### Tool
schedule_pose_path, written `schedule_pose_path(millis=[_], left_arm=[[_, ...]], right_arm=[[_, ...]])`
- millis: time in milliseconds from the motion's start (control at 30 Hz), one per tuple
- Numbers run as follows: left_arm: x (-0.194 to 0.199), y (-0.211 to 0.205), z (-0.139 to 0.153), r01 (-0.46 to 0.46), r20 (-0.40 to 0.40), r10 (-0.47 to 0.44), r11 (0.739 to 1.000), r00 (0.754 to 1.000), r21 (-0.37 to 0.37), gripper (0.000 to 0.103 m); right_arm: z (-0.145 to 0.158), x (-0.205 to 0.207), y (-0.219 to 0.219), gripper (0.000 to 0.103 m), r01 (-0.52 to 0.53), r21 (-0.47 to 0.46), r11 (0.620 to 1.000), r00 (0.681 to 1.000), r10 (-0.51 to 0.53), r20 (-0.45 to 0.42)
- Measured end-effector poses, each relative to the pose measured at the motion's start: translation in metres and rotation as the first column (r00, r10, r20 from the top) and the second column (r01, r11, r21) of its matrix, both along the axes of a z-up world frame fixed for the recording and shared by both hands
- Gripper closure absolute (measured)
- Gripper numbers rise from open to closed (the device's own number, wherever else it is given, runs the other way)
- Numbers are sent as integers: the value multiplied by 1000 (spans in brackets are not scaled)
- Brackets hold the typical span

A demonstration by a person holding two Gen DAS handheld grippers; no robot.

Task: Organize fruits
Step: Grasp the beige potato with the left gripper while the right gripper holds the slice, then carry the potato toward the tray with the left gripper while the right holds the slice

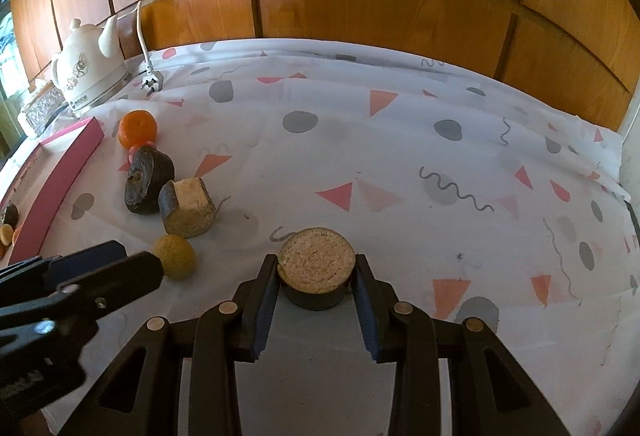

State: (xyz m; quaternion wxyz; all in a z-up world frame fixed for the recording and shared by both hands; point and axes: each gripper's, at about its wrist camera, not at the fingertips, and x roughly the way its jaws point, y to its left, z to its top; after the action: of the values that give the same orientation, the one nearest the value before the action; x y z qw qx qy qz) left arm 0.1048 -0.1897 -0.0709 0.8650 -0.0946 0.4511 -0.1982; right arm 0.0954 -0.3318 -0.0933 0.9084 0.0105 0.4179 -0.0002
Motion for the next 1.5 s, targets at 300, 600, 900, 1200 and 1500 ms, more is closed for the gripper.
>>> schedule_pose_path(millis=[300, 600, 900, 1200, 1500], left_arm=[[13, -7, -8, -18, -53, 18, 1000, 998, 5, 59], [17, -9, -12, 0, -52, 1, 1000, 999, 27, 75], [-2, 11, -9, 55, -33, -53, 997, 998, 56, 76], [-33, 34, -7, 75, 31, -79, 989, 996, 130, 76], [-46, 51, 2, 70, 48, -77, 989, 996, 132, 76]], right_arm=[[0, 0, -1, 67, 0, 16, 1000, 1000, 0, -1], [0, 0, -6, 67, -1, 52, 999, 1000, 1, -1], [6, -8, -2, 67, 8, 55, 998, 1000, -8, -4], [5, -29, 15, 67, -11, 122, 992, 1000, 13, -20], [3, -37, 26, 67, 15, 119, 993, 1000, -13, -20]])
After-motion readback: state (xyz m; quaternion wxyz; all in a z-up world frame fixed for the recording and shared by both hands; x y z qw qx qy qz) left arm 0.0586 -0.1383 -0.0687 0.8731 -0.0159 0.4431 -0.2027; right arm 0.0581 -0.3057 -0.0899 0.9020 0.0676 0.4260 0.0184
